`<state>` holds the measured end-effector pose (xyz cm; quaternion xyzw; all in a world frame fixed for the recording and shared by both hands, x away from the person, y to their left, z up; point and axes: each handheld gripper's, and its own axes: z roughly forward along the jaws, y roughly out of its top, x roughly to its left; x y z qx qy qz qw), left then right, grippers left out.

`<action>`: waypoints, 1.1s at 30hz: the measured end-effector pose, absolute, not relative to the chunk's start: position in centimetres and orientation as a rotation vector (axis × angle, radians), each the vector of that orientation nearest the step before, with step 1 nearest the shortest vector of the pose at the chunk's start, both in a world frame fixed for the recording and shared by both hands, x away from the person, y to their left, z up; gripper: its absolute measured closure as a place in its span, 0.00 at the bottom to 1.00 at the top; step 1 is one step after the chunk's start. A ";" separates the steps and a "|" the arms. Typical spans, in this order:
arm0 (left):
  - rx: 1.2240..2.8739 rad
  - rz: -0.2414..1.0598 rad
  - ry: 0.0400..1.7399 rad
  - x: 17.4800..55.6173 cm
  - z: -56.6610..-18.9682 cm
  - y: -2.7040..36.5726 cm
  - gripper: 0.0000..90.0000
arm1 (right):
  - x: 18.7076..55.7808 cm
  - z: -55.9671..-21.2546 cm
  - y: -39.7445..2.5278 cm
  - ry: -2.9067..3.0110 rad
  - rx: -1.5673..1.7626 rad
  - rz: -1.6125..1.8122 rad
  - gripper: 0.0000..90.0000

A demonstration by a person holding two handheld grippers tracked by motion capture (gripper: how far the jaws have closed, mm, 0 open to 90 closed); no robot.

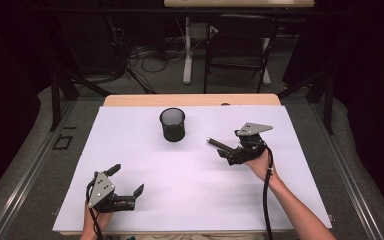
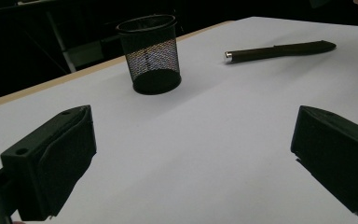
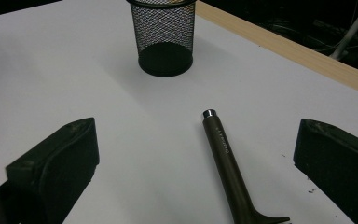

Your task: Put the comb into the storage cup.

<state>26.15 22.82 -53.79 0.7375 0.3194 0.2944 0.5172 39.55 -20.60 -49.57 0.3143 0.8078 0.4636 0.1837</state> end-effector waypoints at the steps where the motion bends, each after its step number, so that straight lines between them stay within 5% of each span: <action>1: 1.772 0.706 0.767 26.2 -53.8 22.8 0.00 | 39.7 -49.5 -20.6 2.279 0.890 1.308 0.00; 33: 1.780 0.697 0.769 26.3 -53.9 22.9 0.00 | 45.0 -50.9 -19.2 2.286 1.009 1.276 0.00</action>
